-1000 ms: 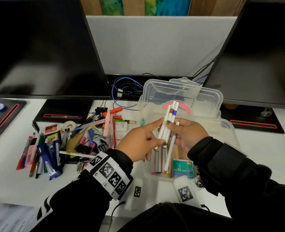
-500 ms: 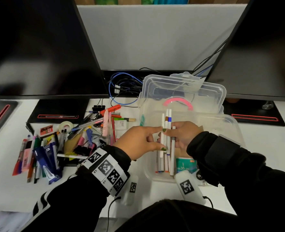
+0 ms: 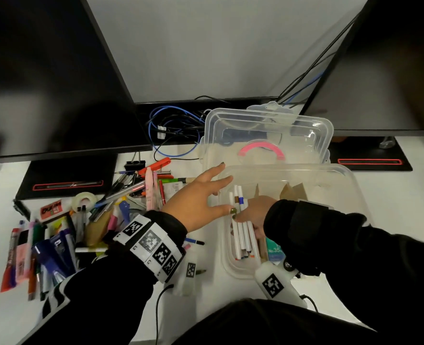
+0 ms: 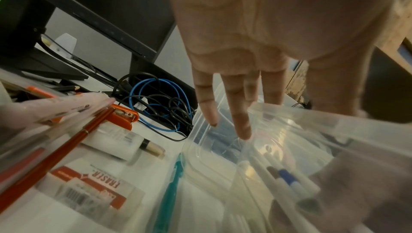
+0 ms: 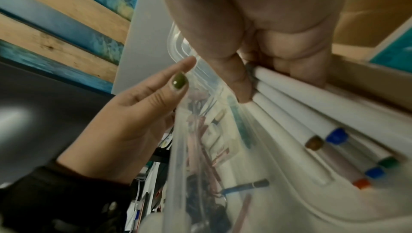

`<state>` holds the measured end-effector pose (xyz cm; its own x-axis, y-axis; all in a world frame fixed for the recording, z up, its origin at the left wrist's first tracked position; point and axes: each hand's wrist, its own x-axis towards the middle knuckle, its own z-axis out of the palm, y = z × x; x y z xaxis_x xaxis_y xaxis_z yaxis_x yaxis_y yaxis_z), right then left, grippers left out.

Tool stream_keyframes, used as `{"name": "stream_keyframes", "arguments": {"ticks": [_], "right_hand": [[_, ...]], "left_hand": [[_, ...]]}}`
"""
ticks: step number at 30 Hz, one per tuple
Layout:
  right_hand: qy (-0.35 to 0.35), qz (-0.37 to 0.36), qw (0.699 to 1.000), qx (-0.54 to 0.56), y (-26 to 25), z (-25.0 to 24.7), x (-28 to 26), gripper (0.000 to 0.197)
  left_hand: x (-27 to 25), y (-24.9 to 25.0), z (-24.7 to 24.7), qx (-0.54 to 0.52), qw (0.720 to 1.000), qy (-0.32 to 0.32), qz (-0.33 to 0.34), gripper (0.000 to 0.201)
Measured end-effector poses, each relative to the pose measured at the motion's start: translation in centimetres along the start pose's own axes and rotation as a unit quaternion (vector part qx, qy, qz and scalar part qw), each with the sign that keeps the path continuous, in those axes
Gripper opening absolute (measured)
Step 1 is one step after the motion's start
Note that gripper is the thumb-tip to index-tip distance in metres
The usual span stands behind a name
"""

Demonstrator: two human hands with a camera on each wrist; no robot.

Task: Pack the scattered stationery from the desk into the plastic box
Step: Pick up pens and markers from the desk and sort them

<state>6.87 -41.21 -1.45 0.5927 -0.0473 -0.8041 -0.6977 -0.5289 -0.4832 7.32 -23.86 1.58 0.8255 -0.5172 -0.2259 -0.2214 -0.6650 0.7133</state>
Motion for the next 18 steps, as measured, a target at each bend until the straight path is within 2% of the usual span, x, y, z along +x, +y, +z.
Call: {"name": "stream_keyframes", "arguments": {"ticks": [4, 6, 9, 15, 18], "right_hand": [[-0.026, 0.030, 0.999, -0.029, -0.7, 0.3, -0.4, 0.040], [-0.027, 0.042, 0.998, -0.049, -1.2, 0.6, -0.3, 0.040], [-0.039, 0.099, 0.993, -0.057, -1.9, 1.1, -0.4, 0.044], [-0.097, 0.191, 0.976, 0.047, -2.8, 1.1, -0.4, 0.053], [-0.060, 0.140, 0.988, -0.013, -3.4, 0.7, -1.0, 0.043]], "left_hand": [[0.2, -0.9, -0.9, -0.010, 0.996, -0.088, 0.003, 0.102], [0.3, -1.2, -1.2, 0.008, 0.993, -0.115, 0.007, 0.112], [0.4, -1.2, -1.3, 0.018, 0.992, -0.125, 0.010, 0.115], [0.3, -1.3, -1.2, 0.013, 0.992, -0.129, 0.005, 0.116], [0.4, -1.1, -1.3, 0.013, 0.991, -0.132, 0.005, 0.116]]}}
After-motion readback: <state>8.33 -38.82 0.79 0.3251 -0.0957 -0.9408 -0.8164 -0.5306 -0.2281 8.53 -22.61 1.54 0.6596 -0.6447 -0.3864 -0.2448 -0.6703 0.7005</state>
